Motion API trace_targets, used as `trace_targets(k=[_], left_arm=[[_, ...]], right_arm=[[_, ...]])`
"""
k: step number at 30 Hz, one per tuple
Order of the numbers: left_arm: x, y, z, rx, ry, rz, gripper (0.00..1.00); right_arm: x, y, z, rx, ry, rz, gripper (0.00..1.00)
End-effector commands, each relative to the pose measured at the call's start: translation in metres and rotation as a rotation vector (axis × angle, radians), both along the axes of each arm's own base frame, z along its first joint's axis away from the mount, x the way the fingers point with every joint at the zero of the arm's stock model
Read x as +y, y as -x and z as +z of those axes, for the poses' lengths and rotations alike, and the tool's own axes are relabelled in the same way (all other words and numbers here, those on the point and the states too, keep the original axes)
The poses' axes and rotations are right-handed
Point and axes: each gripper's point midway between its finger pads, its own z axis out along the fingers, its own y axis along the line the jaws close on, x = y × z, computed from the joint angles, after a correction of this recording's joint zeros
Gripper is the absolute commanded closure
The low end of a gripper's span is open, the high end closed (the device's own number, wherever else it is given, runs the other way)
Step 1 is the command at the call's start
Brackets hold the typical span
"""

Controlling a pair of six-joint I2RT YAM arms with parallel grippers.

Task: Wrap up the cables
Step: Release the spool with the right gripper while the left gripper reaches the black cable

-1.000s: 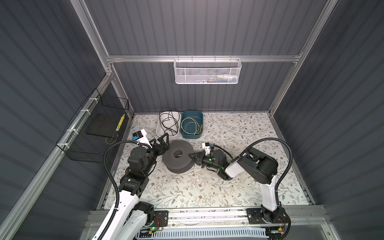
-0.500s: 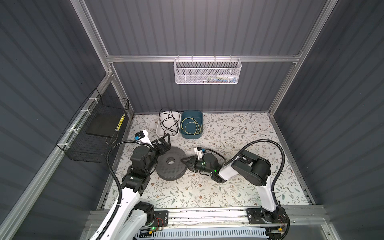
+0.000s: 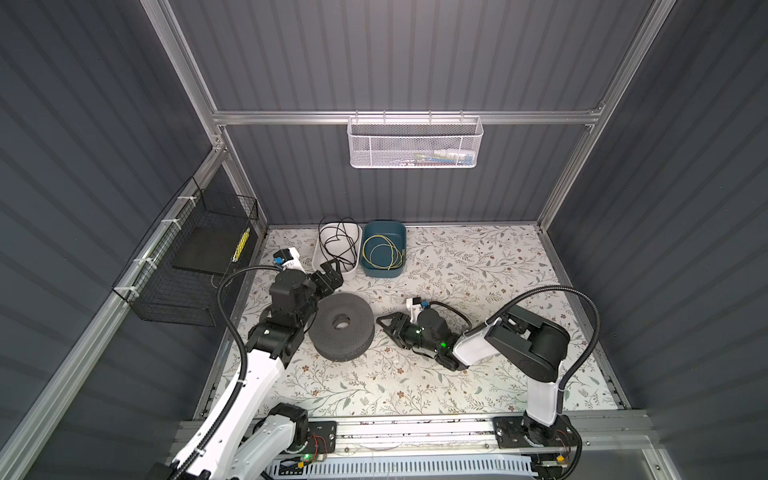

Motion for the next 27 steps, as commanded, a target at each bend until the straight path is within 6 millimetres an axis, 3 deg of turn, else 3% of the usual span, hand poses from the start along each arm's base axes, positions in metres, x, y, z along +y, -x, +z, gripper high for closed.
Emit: trace_targets(k=[1,6,10,14,18,23,27], left_arm=[[0.012,-0.013,-0.010,0.112,-0.151,0.049,0.06],[0.021,-0.060,-0.033,0.299,-0.391,0.100,0.14],[0.022,-0.107,-0.051,0.326,-0.520,0.122,0.15],[0.003,-0.155,-0.058,0.334,-0.536,0.051,0.10],[0.002,-0.201,-0.080,0.361,-0.553,0.012,0.07],[0.011,-0.252,-0.120,0.439,-0.485,-0.061,0.16],[0.016,-0.281,-0.135,0.423,-0.531,-0.091,0.19]], right_arm=[[-0.021,-0.006,0.000,-0.041,0.089,-0.032,0.40],[-0.070,-0.018,0.009,-0.063,0.241,-0.060,0.41],[-0.094,-0.023,0.022,-0.080,0.304,-0.047,0.40],[-0.123,-0.026,0.036,-0.116,0.363,-0.050,0.35],[-0.150,-0.026,0.046,-0.145,0.402,-0.065,0.31],[-0.171,-0.028,0.053,-0.158,0.404,-0.093,0.28],[-0.180,-0.032,0.057,-0.159,0.388,-0.098,0.26]])
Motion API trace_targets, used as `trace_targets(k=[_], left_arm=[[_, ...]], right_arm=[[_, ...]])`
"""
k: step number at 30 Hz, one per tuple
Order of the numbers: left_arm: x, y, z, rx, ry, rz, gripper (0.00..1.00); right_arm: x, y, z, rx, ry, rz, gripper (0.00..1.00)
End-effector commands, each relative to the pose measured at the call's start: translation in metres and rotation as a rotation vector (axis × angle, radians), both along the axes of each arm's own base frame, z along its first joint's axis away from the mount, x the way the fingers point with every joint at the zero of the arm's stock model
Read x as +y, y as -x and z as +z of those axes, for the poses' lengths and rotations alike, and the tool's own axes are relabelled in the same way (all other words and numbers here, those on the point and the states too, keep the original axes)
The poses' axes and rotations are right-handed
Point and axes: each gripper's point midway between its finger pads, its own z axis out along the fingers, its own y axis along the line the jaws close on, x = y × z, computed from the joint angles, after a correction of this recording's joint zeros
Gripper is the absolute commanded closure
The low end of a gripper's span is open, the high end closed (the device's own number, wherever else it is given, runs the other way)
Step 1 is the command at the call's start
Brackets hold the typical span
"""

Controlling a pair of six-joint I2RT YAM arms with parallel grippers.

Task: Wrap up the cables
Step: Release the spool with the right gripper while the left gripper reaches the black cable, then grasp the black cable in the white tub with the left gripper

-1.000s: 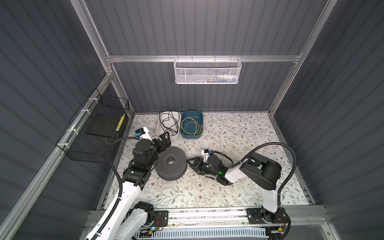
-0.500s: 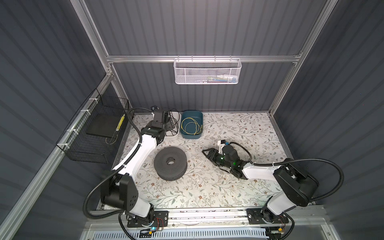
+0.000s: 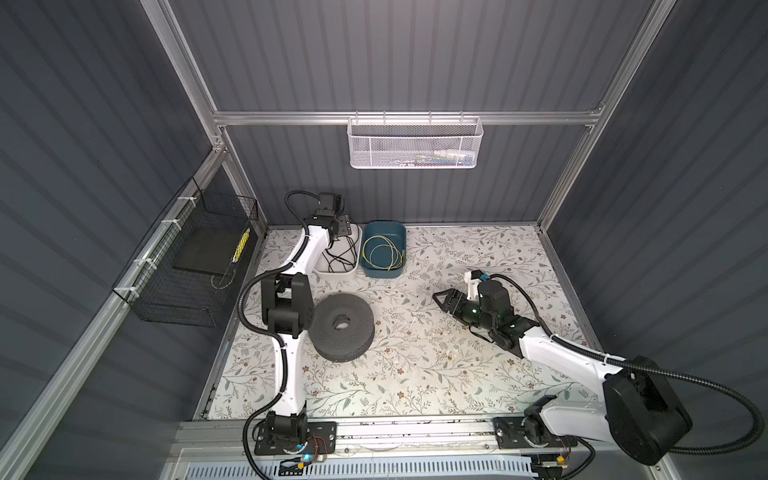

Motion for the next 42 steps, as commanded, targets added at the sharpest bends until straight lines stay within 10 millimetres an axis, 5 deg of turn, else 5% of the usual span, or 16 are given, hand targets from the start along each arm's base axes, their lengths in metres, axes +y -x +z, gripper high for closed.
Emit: trace_targets(k=[1,8,17,21,26,42], left_arm=[[-0.001,-0.008,-0.013,0.048,-0.032,-0.081,0.19],[-0.009,-0.027,-0.037,0.032,-0.008,-0.156,0.21],[-0.024,-0.029,-0.055,0.016,0.047,-0.218,0.48],[-0.020,-0.021,-0.056,0.051,0.043,-0.195,0.28],[-0.004,-0.008,-0.070,0.128,-0.004,-0.123,0.24],[0.002,0.026,-0.115,0.285,-0.020,-0.063,0.30]], right_arm=[[-0.006,0.006,-0.009,0.027,0.021,0.035,0.26],[-0.009,-0.003,-0.018,0.056,-0.008,0.045,0.25],[-0.010,-0.012,-0.030,0.091,-0.040,0.040,0.25],[-0.010,-0.012,-0.028,0.089,-0.050,0.047,0.25],[-0.013,-0.014,-0.028,0.086,-0.029,0.039,0.23],[-0.007,-0.011,-0.031,0.099,-0.069,0.070,0.21]])
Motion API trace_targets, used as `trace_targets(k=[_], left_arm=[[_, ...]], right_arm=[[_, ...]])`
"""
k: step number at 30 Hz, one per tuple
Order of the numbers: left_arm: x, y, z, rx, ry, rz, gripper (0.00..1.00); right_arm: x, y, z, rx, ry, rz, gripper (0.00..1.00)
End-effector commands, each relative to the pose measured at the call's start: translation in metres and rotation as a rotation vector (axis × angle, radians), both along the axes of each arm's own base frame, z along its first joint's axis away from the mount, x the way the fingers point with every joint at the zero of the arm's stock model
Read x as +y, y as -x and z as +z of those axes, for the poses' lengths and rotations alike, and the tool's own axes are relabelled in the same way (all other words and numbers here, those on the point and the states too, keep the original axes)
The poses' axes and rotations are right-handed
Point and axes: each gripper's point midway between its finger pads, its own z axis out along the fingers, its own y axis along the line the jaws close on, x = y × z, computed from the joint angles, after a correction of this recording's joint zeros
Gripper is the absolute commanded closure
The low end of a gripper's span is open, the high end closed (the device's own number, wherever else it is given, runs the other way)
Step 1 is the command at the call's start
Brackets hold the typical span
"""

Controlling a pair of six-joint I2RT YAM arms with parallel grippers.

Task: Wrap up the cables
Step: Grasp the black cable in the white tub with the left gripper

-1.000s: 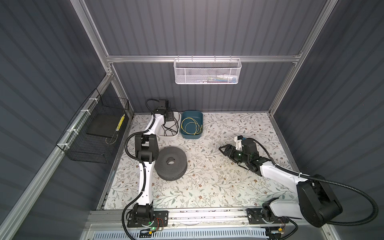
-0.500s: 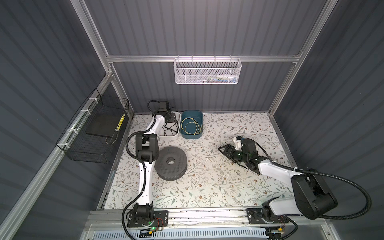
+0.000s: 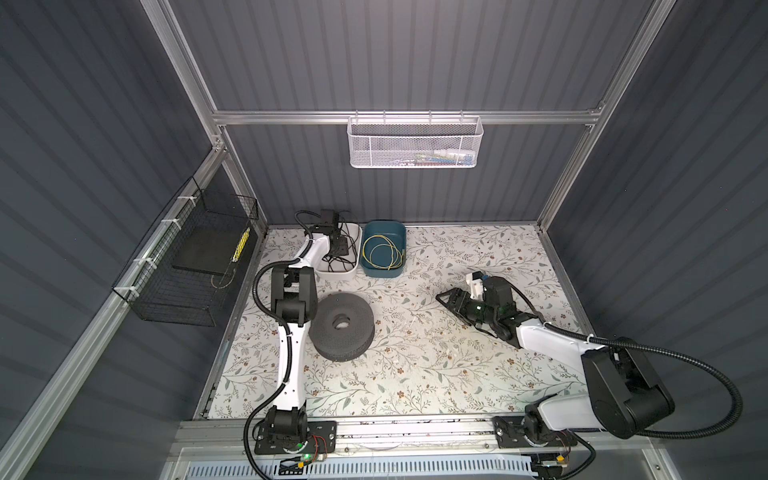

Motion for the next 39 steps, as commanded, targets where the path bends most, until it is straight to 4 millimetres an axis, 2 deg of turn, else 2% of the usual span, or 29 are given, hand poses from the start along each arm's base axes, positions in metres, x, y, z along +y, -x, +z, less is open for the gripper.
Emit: trace_targets(k=[1,5,12,25,29,33,39], left_arm=[[-0.001,0.013,-0.008,0.046,-0.021,0.015,0.30],[0.001,0.017,-0.015,0.067,-0.062,0.019,0.32],[0.002,0.023,-0.033,0.103,-0.070,0.014,0.43],[-0.001,0.026,-0.036,0.109,-0.058,0.003,0.79],[-0.002,0.026,-0.030,0.096,-0.055,-0.003,0.88],[-0.001,0.022,-0.014,0.062,-0.055,-0.003,1.00],[-0.006,0.010,0.030,-0.035,-0.025,-0.010,1.00]], right_arm=[[0.002,0.001,0.001,-0.004,-0.016,0.015,0.21],[0.001,0.003,-0.001,-0.002,-0.016,0.012,0.21],[-0.004,0.007,0.010,-0.031,0.001,0.010,0.21],[-0.011,0.001,0.022,-0.045,-0.017,0.000,0.23],[-0.015,0.001,0.024,-0.049,-0.018,-0.009,0.23],[-0.017,-0.001,0.029,-0.061,-0.020,-0.015,0.23],[-0.021,0.000,0.033,-0.072,-0.019,-0.020,0.23]])
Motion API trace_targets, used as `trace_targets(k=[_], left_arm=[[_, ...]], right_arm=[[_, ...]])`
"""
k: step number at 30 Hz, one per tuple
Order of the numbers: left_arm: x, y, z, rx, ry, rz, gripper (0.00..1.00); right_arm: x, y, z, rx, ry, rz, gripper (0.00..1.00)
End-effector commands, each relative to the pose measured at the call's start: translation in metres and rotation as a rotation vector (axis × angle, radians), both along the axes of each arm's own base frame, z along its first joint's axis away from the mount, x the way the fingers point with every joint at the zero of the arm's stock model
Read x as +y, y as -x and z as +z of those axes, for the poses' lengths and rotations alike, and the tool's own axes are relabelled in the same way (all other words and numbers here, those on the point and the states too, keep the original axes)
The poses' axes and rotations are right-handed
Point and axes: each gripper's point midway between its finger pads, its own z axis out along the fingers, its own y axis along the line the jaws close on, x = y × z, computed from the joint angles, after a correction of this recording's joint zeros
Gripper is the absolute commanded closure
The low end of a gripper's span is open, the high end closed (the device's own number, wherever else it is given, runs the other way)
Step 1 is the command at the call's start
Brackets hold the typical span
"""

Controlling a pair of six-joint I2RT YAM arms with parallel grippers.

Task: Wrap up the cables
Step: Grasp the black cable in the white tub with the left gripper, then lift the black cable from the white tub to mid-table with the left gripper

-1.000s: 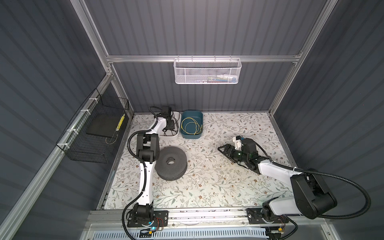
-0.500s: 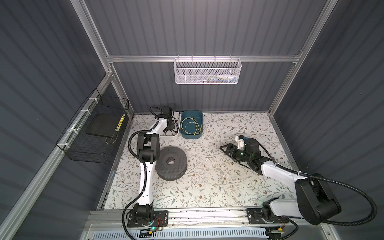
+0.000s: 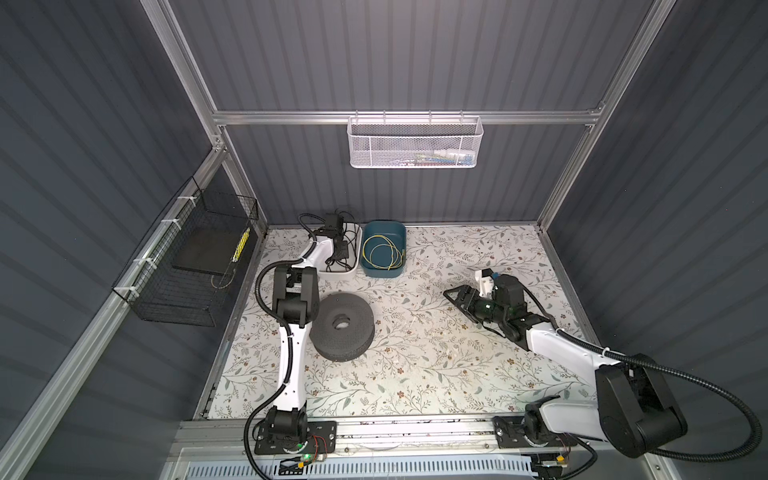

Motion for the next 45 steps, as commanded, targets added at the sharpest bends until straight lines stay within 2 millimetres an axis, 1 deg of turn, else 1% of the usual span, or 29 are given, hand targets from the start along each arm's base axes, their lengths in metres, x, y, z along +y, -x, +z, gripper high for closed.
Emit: trace_targets(k=[1,4,5,10,14,15,18,22,24,26,27,28,29,31,33,37,39,40,41,42,44,45], left_arm=[[-0.006,0.000,0.047,-0.065,0.024,-0.021,1.00],[-0.008,-0.006,0.082,-0.141,0.041,-0.025,1.00],[-0.009,-0.008,0.097,-0.171,0.048,-0.027,1.00],[-0.013,-0.011,0.162,-0.295,0.083,-0.037,1.00],[-0.019,-0.003,0.216,-0.397,0.127,-0.058,1.00],[-0.020,0.001,0.229,-0.422,0.133,-0.064,1.00],[-0.026,0.015,0.275,-0.516,0.149,-0.085,1.00],[-0.044,0.044,0.341,-0.652,0.202,-0.152,1.00],[-0.058,0.062,0.371,-0.711,0.212,-0.199,1.00],[-0.075,0.084,0.402,-0.780,0.210,-0.257,1.00],[-0.083,0.093,0.414,-0.808,0.212,-0.281,1.00],[-0.089,0.105,0.429,-0.846,0.217,-0.303,1.00],[-0.093,0.117,0.445,-0.886,0.227,-0.317,1.00],[-0.099,0.138,0.471,-0.947,0.275,-0.356,1.00],[-0.106,0.159,0.492,-0.991,0.321,-0.411,1.00],[-0.128,0.197,0.513,-1.032,0.420,-0.548,1.00],[-0.139,0.214,0.517,-1.037,0.490,-0.605,1.00],[-0.145,0.220,0.514,-1.026,0.529,-0.626,1.00],[-0.154,0.224,0.509,-1.006,0.552,-0.644,1.00],[-0.169,0.231,0.499,-0.977,0.574,-0.680,1.00],[-0.205,0.246,0.477,-0.917,0.606,-0.757,1.00],[-0.224,0.254,0.462,-0.880,0.630,-0.790,1.00]], right_arm=[[-0.001,0.000,0.009,-0.023,0.003,0.015,0.23],[-0.002,0.000,0.011,-0.032,0.004,0.014,0.23],[-0.002,0.000,0.013,-0.035,0.004,0.014,0.23],[-0.003,0.000,0.017,-0.045,0.000,0.013,0.23],[-0.003,0.001,0.021,-0.057,-0.001,0.014,0.23],[-0.003,0.002,0.022,-0.060,-0.002,0.014,0.24],[-0.003,0.003,0.027,-0.072,-0.007,0.017,0.24],[-0.004,0.005,0.036,-0.097,-0.004,0.016,0.24],[-0.006,0.006,0.041,-0.110,0.001,0.014,0.24],[-0.008,0.008,0.046,-0.124,0.008,0.009,0.23],[-0.009,0.008,0.048,-0.131,0.009,0.006,0.24],[-0.011,0.009,0.049,-0.132,0.014,0.003,0.24],[-0.013,0.011,0.057,-0.156,0.012,-0.003,0.24],[-0.016,0.012,0.062,-0.170,0.014,-0.008,0.24],[-0.020,0.013,0.067,-0.181,0.016,-0.018,0.23],[-0.025,0.016,0.072,-0.195,0.016,-0.026,0.23],[-0.032,0.016,0.075,-0.202,0.028,-0.046,0.24],[-0.038,0.017,0.074,-0.199,0.041,-0.064,0.23],[-0.046,0.017,0.074,-0.197,0.054,-0.090,0.23],[-0.056,0.017,0.074,-0.193,0.070,-0.122,0.23],[-0.078,0.018,0.075,-0.183,0.099,-0.191,0.23],[-0.092,0.019,0.075,-0.171,0.118,-0.235,0.23]])
